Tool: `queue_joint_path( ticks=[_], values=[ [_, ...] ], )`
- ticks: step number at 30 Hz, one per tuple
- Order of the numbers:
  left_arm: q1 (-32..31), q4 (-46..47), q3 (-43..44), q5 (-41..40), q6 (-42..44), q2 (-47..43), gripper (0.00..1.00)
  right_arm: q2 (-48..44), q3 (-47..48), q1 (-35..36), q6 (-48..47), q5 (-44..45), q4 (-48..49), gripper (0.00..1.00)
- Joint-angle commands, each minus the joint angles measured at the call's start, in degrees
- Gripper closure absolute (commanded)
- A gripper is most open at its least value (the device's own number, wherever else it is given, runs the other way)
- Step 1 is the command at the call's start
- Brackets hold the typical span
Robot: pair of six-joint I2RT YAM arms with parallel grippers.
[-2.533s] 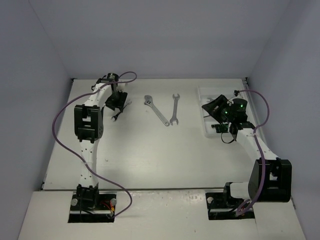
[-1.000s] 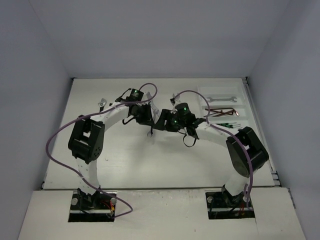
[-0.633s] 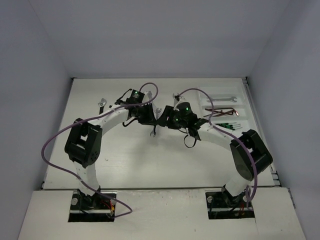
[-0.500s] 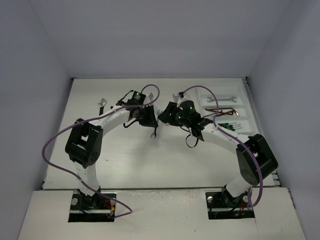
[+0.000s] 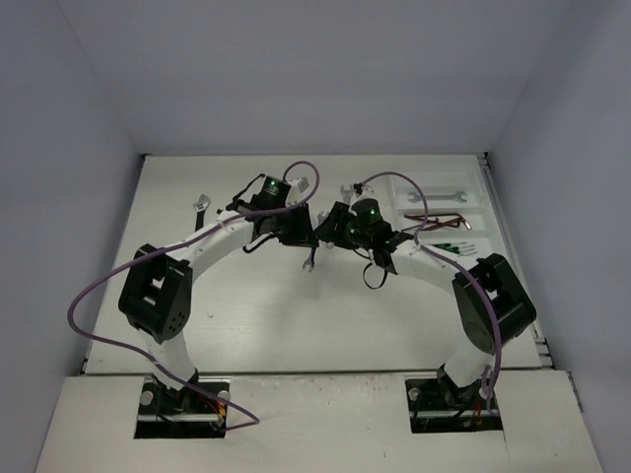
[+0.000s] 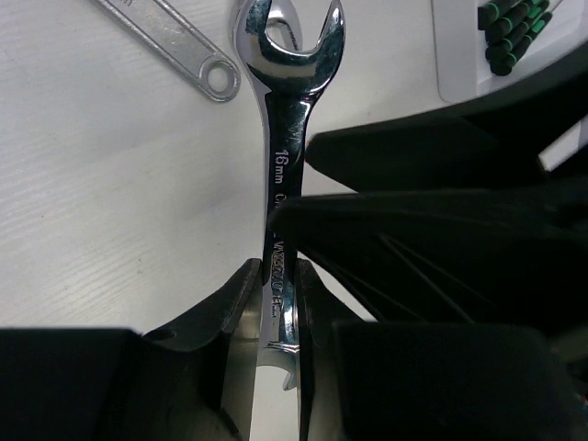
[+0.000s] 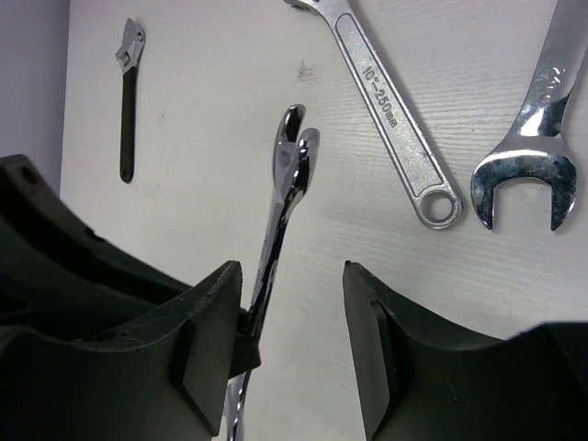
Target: Sort the tools into containers
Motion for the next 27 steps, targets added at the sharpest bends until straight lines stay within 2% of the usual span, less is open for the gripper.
queue_joint_path(
  ticks=[1, 4, 7, 12, 15, 16, 18, 20, 24, 27],
  values=[
    [-0.91, 3.03, 1.99, 2.02, 0.98, -5.50, 1.00, 0.49, 4.02, -0.23, 0.42, 0.98, 4.09, 0.56],
    [-1.27, 2.87, 2.29, 2.19, 1.08, -5.59, 1.00, 1.52, 4.77, -0.23, 0.70, 0.78, 4.44, 0.61],
    [-1.55, 2.65, 2.76, 2.52, 1.45, -5.27, 1.00, 2.21, 5.19, -0.32, 0.93, 0.24, 5.06, 0.73],
    [-2.24, 1.93, 3.59, 2.18, 2.21, -4.40, 1.00, 2.40, 4.96, -0.59, 1.43, -0.06, 5.82, 0.98],
    [-2.31, 0.94, 3.89, 1.27, 2.62, -4.27, 0.99, 1.67, 4.11, -1.79, 2.02, 0.47, 6.08, 1.00],
    [-2.35, 0.07, 3.96, 0.23, 2.88, -4.25, 0.94, 1.11, 3.31, -2.94, 2.67, 0.78, 6.38, 1.00],
    [-2.29, -1.42, 4.53, -2.65, 3.60, -4.48, 0.73, -0.63, 1.81, -5.51, 4.39, 0.98, 6.88, 1.00],
    [-2.20, -3.01, 4.51, -5.21, 4.08, -5.19, 0.58, -2.36, -0.16, -10.03, 5.73, 0.99, 7.30, 1.00],
    [-2.11, -5.00, 3.41, -11.36, 4.81, -7.58, 0.49, -6.51, -2.06, -18.13, 7.19, 2.33, 7.57, 1.00],
    [-2.11, -6.37, 1.94, -15.61, 4.75, -9.80, 0.48, -7.56, -2.42, -26.86, 10.57, 4.17, 7.53, 1.00]
  ],
)
